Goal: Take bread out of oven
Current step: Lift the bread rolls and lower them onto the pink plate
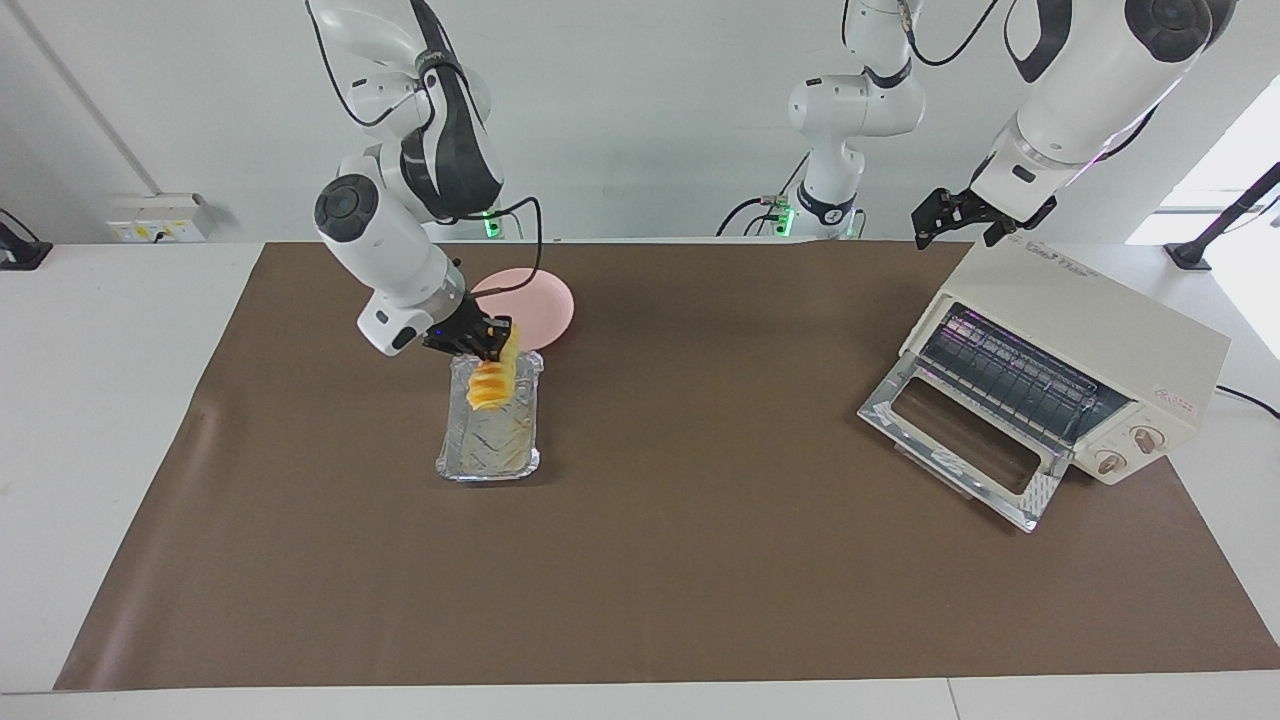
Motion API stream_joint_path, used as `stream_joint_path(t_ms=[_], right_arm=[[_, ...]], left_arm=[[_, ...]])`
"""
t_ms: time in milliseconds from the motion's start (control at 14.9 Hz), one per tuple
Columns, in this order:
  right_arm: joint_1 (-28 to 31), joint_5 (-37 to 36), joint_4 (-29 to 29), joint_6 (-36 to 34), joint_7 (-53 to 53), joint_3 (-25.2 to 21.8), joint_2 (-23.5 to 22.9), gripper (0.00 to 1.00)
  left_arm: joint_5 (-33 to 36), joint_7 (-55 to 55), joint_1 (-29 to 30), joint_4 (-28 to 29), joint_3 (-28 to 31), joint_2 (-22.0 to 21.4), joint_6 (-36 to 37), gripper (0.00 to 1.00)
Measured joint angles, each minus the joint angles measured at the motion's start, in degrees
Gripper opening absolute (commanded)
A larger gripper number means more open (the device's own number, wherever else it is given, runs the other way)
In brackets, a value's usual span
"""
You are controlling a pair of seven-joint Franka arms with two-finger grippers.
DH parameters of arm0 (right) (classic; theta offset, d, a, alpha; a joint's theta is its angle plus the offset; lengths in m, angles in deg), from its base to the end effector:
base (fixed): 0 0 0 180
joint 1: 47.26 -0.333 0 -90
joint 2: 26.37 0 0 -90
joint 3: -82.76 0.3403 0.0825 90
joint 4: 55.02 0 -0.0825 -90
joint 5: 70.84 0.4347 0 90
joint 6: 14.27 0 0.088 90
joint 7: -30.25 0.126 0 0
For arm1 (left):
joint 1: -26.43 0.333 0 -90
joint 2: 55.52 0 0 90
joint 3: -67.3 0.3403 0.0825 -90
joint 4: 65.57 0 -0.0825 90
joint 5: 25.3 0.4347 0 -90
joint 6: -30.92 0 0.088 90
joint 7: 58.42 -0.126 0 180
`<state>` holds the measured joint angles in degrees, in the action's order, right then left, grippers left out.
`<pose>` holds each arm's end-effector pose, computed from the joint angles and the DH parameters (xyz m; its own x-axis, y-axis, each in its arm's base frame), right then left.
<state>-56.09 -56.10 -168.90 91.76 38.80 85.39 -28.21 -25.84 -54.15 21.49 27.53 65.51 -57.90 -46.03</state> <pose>0.5712 0.1408 0.4201 0.9777 -0.0191 -0.2089 -0.0622 -0.9774 -0.2018 0.5554 -0.0672 0.6101 0.9704 -0.0413 -0.2380 -0.0449 -0.9989 -0.0096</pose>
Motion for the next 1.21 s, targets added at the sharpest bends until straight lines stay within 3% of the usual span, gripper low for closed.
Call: stream_joint_path(t_ms=[269,604,873,1209], right_arm=[[-0.7,0.0,-9.0,-7.8,0.8,0.4,9.7,0.0],[-5.3,0.0,-24.4,-3.1,1.0,0.9,18.0,0.0],[-7.9,0.0,-32.6,5.4,1.0,0.9,20.0,0.0],[-9.3,0.0,-36.2,13.5,1.0,1.0,19.3,0.0]], left_arm=[[0.0,0.0,0.0,0.0,0.0,0.0,0.0,1.0],[0.0,0.0,0.0,0.0,0.0,0.0,0.0,1.0],[0.0,0.0,0.0,0.0,0.0,0.0,0.0,1.0],[0.0,0.0,0.0,0.0,0.0,0.0,0.0,1.0]])
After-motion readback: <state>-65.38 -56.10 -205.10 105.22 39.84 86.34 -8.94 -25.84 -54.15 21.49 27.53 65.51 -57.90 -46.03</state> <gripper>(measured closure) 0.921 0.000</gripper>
